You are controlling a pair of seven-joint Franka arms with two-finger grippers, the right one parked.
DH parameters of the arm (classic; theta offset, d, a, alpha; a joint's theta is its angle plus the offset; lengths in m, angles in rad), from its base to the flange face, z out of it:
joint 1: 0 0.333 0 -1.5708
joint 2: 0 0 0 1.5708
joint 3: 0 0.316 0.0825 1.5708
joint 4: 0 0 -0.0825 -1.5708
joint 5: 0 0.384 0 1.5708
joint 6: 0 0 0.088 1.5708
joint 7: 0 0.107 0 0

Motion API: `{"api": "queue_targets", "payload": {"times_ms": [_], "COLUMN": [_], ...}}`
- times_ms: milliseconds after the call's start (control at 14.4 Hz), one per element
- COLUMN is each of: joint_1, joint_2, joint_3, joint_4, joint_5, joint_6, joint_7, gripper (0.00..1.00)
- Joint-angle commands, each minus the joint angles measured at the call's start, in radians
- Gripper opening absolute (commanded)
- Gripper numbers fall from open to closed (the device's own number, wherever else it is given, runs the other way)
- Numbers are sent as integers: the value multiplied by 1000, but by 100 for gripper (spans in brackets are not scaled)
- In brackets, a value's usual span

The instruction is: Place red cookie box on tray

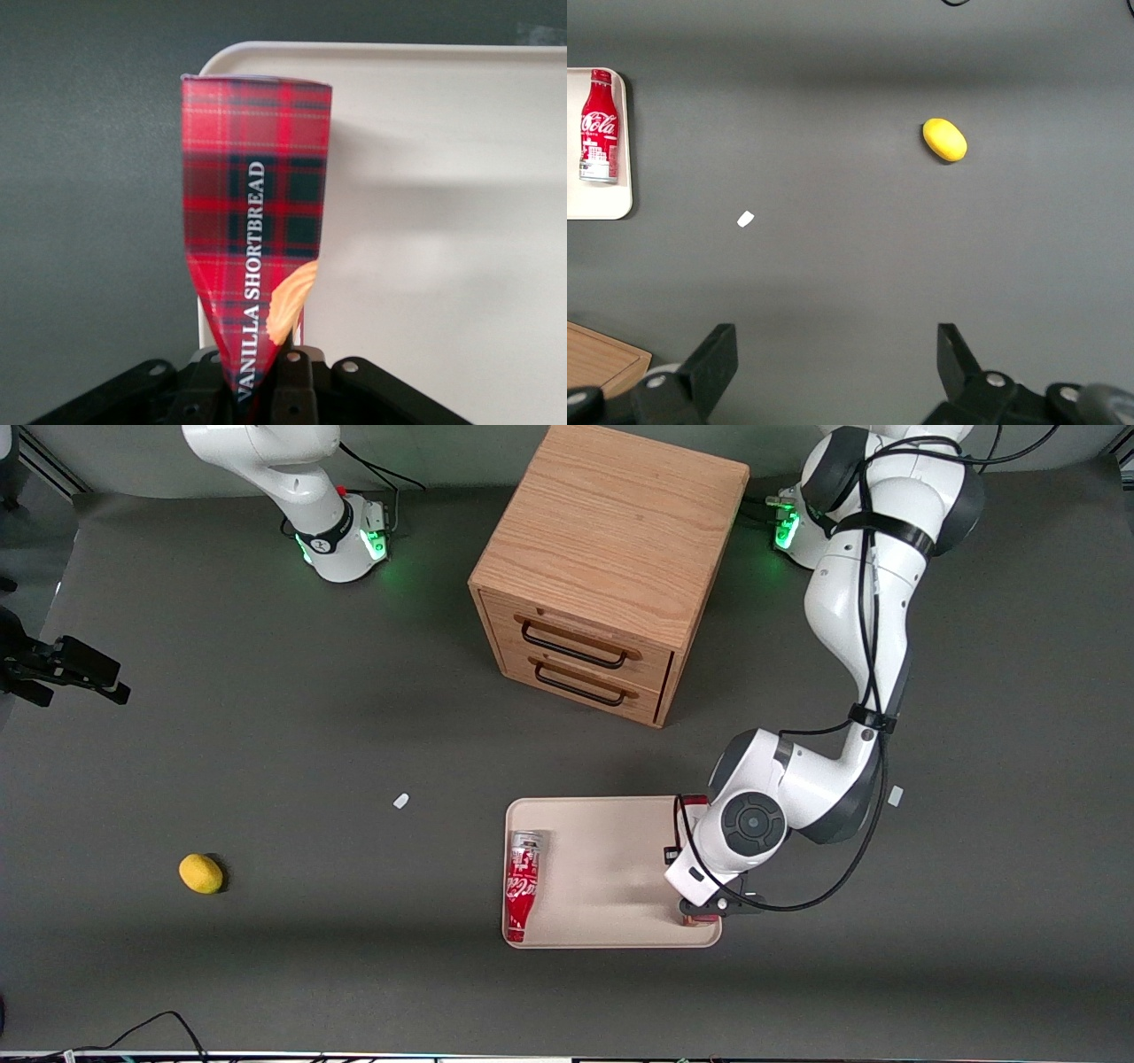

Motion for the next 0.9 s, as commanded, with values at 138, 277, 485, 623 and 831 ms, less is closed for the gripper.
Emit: {"api": "queue_targets", "payload": {"times_ms": [138, 277, 485, 623, 831], "joint_1": [-18, -19, -32, -32, -30], "joint_2": [15, 14, 10, 4, -22], "joint_3": [14, 14, 20, 28, 30], "joint_4": [31, 22, 20, 20, 17], "joint_5": [15, 17, 23, 20, 12], "joint_6": [6, 19, 22, 22, 19], "joint_7": [-11, -13, -17, -22, -17], "gripper": [0, 84, 100, 100, 100]}}
